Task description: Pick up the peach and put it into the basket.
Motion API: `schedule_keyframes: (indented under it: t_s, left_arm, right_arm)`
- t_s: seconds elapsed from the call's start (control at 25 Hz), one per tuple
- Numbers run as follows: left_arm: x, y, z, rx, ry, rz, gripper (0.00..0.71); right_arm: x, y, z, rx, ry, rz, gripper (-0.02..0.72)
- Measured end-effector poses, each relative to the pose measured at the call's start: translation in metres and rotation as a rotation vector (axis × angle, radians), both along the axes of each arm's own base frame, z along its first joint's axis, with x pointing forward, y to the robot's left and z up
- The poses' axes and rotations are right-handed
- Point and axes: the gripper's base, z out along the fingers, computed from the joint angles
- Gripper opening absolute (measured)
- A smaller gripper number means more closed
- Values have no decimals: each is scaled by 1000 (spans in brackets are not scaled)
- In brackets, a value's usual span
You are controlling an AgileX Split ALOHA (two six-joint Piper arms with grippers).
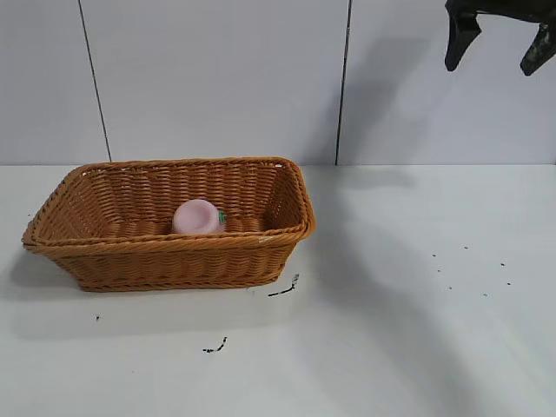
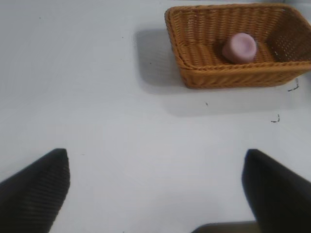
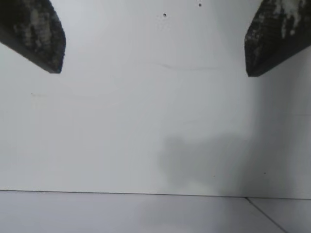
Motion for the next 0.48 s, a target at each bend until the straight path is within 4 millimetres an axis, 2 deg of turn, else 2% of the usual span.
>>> schedule_keyframes:
  t_s: [0.16, 0.28, 0.48]
  left_arm:
    - [0, 0, 0, 0, 0, 0, 693]
    - [0, 0, 0, 0, 0, 0, 693]
    - [0, 0, 0, 0, 0, 0, 693]
  right_arm:
    - [-50, 1, 15, -2, 22, 0, 695]
    - [-101, 2, 20, -1, 43, 0, 695]
    - [-192, 5, 11, -1, 68, 0, 695]
